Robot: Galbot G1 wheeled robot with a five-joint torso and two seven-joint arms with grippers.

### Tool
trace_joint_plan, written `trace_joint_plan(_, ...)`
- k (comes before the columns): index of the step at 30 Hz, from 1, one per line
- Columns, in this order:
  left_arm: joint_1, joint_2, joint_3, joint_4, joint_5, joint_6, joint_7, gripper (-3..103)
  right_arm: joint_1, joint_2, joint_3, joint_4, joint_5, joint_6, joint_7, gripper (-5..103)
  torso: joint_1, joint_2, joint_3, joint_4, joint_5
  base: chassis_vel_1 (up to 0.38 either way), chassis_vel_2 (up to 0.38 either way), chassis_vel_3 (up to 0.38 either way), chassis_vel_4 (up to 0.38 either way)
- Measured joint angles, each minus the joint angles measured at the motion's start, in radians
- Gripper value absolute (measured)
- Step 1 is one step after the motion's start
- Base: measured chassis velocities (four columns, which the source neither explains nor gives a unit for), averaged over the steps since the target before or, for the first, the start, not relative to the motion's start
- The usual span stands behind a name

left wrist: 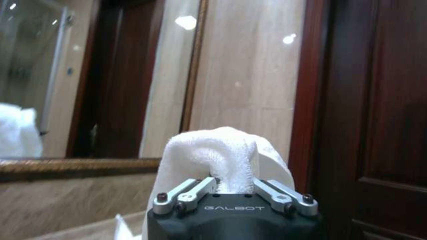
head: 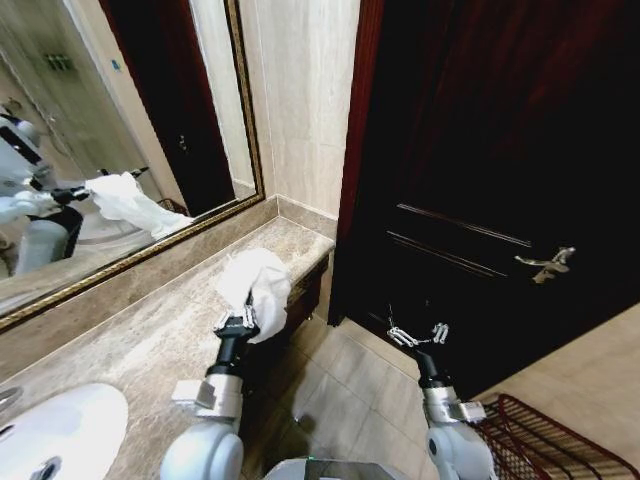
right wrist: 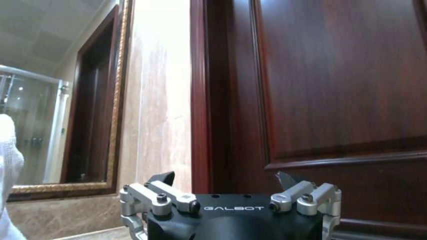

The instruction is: Discard the used towel into the hamper.

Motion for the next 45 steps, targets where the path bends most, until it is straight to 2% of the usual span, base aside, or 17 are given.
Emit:
trace_joint_plan(2, 0.020, 0.002, 0.018, 0.021, 0.044, -0.055, 0.012, 6, -0.006, 0.010, 0.000, 0.001, 0.000, 0.008, 0.000, 100, 0.000, 0.000, 0.000, 0.0000, 0.0000, -0.022, -0.017, -0.029, -0.024)
trace_joint_plan(4, 0.023, 0.002, 0.022, 0.025, 0.052, -0.062, 0.013, 6, -0.007, 0.011, 0.001, 0.001, 0.000, 0.011, 0.000, 100, 0.000, 0.000, 0.000, 0.0000, 0.0000, -0.044, -0.046, -0.058, -0.048)
trace_joint_plan(6, 0.031, 0.004, 0.048, 0.062, 0.099, -0.102, 0.015, 6, -0.033, 0.011, 0.013, 0.022, -0.011, 0.037, -0.003, 100, 0.000, 0.000, 0.000, -0.0001, -0.0003, -0.068, -0.071, -0.070, -0.049)
trace_joint_plan(13, 0.030, 0.006, 0.058, 0.066, 0.128, -0.114, 0.027, 6, -0.037, 0.014, 0.024, 0.071, -0.036, 0.062, 0.011, 100, 0.000, 0.000, 0.000, 0.0001, -0.0003, -0.079, -0.092, -0.092, -0.084)
trace_joint_plan(19, 0.050, 0.007, 0.088, 0.084, 0.195, -0.167, 0.063, 6, -0.048, 0.022, 0.017, 0.058, -0.043, 0.083, 0.003, 100, 0.000, 0.000, 0.000, -0.0001, -0.0003, -0.111, -0.109, -0.111, -0.113)
trace_joint_plan(32, 0.035, 0.008, 0.064, 0.087, 0.188, -0.193, 0.116, 6, -0.065, 0.028, 0.022, 0.034, -0.031, 0.102, 0.000, 100, 0.000, 0.000, 0.000, 0.0000, -0.0003, -0.125, -0.126, -0.128, -0.126)
trace_joint_plan(45, 0.025, 0.008, 0.045, 0.082, 0.154, -0.197, 0.120, 6, -0.086, 0.026, 0.027, 0.048, -0.005, 0.130, -0.007, 100, 0.000, 0.000, 0.000, 0.0000, -0.0004, -0.131, -0.125, -0.123, -0.125)
